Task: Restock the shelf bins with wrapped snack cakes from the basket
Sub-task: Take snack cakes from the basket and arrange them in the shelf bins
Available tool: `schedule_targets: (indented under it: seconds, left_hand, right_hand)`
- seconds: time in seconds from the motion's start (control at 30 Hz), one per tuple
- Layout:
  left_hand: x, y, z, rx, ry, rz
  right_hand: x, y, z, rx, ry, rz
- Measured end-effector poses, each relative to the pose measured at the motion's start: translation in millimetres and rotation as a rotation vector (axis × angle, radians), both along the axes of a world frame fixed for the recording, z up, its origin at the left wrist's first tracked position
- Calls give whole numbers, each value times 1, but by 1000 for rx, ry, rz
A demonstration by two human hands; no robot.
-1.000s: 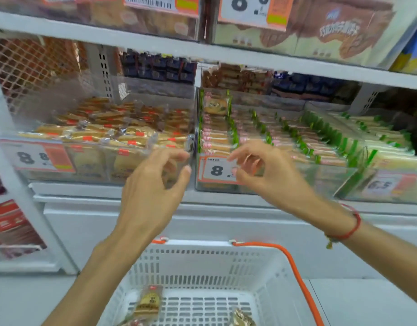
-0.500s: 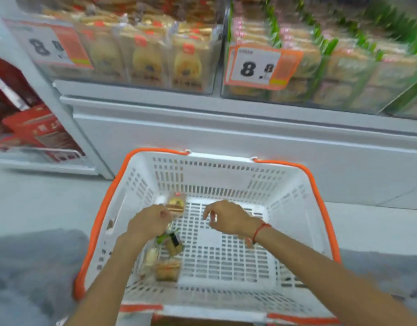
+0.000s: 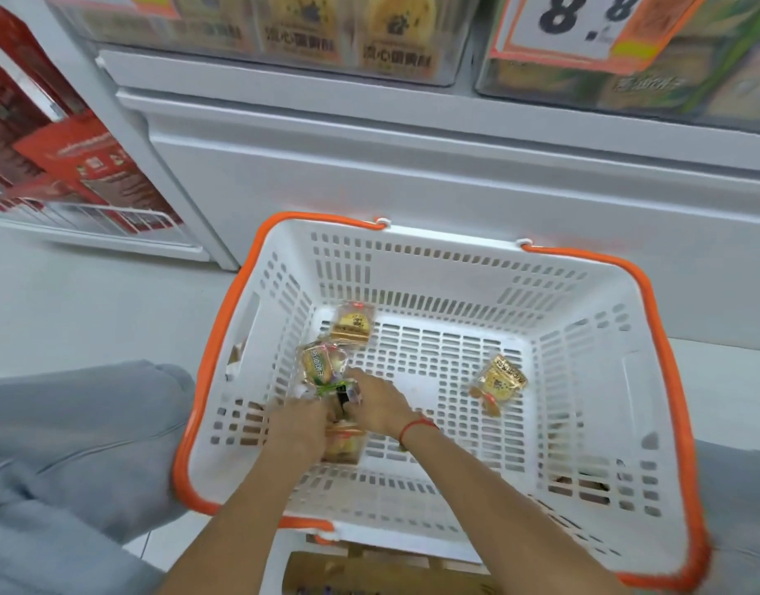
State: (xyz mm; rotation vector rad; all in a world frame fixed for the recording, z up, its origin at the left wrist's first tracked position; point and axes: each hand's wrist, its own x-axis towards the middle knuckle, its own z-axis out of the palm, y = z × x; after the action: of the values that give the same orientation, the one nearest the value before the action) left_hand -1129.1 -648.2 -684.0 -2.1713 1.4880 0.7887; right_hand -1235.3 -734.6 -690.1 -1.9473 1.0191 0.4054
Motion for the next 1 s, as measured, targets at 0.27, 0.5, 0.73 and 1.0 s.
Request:
schedule_targets:
  seconds: [0.27,0.5,0.73,1.0]
  left_hand:
    - [-1,-18,-1,32,321,155]
    - [-29,-41,3,-100,266,200]
    - [-22,-65,44,-282,575,512]
    - [-37,-103,177,-155,1491,735]
  right_hand:
    - [-35,-36,27,-185,81,12]
    - [-93,-77,76,-85,35,-156]
    - [-103,-94,143,-106,-234,-216]
    - [-118,-95,227,-401,-572,95]
